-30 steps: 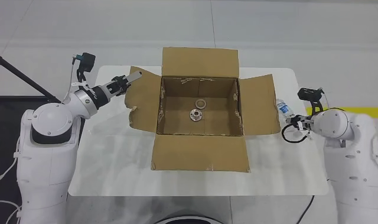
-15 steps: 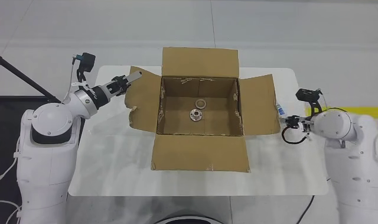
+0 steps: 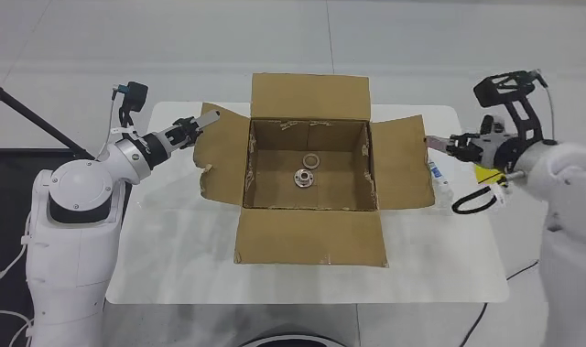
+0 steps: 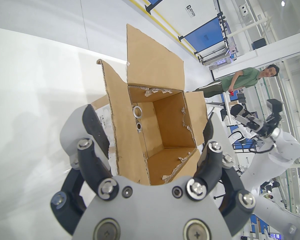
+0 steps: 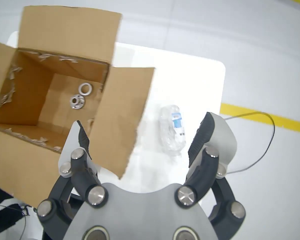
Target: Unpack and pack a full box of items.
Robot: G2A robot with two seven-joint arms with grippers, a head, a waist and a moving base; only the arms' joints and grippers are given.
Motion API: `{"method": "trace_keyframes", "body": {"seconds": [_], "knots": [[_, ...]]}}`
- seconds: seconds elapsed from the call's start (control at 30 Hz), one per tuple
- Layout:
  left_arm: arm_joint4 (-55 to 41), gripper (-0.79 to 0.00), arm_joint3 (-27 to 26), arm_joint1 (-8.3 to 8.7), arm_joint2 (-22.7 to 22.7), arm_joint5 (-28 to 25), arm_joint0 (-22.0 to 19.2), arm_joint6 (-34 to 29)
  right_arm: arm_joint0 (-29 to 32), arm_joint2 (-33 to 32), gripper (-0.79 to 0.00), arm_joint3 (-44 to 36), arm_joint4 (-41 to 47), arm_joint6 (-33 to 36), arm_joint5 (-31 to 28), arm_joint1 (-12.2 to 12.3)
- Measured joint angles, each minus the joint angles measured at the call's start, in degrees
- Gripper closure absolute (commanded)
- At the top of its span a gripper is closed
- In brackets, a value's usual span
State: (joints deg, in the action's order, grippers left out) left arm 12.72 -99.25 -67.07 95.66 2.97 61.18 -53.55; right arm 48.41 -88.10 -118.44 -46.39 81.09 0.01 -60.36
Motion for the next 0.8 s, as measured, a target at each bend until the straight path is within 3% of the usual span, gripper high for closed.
{"method": "trace_keyframes", "body": {"seconds": [0.13, 0.37, 0.43, 0.47, 0.6, 0.8], "knots": [[0.0, -0.785, 0.0, 0.0, 0.0, 0.0, 0.0, 0.0, -6.7, 11.2, -0.785, 3.1, 4.3, -1.4, -1.7, -1.1], [0.0, -0.785, 0.0, 0.0, 0.0, 0.0, 0.0, 0.0, -20.7, 35.5, -0.785, 22.7, 11.2, -3.8, -3.0, -5.8], [0.0, -0.785, 0.0, 0.0, 0.0, 0.0, 0.0, 0.0, -23.4, 40.3, -0.677, 28.0, 12.5, -4.7, -3.6, -7.2], [0.0, -0.785, 0.0, 0.0, 0.0, 0.0, 0.0, 0.0, -24.8, 42.9, -0.662, 31.4, 13.6, -5.6, -4.0, -8.2], [0.0, -0.785, 0.0, 0.0, 0.0, 0.0, 0.0, 0.0, -27.3, 48.8, -0.563, 40.8, 16.4, -8.9, -5.4, -10.7], [0.0, -0.785, 0.0, 0.0, 0.0, 0.0, 0.0, 0.0, -28.6, 55.3, -0.588, 48.9, 17.2, -12.8, -7.0, -14.1]]}}
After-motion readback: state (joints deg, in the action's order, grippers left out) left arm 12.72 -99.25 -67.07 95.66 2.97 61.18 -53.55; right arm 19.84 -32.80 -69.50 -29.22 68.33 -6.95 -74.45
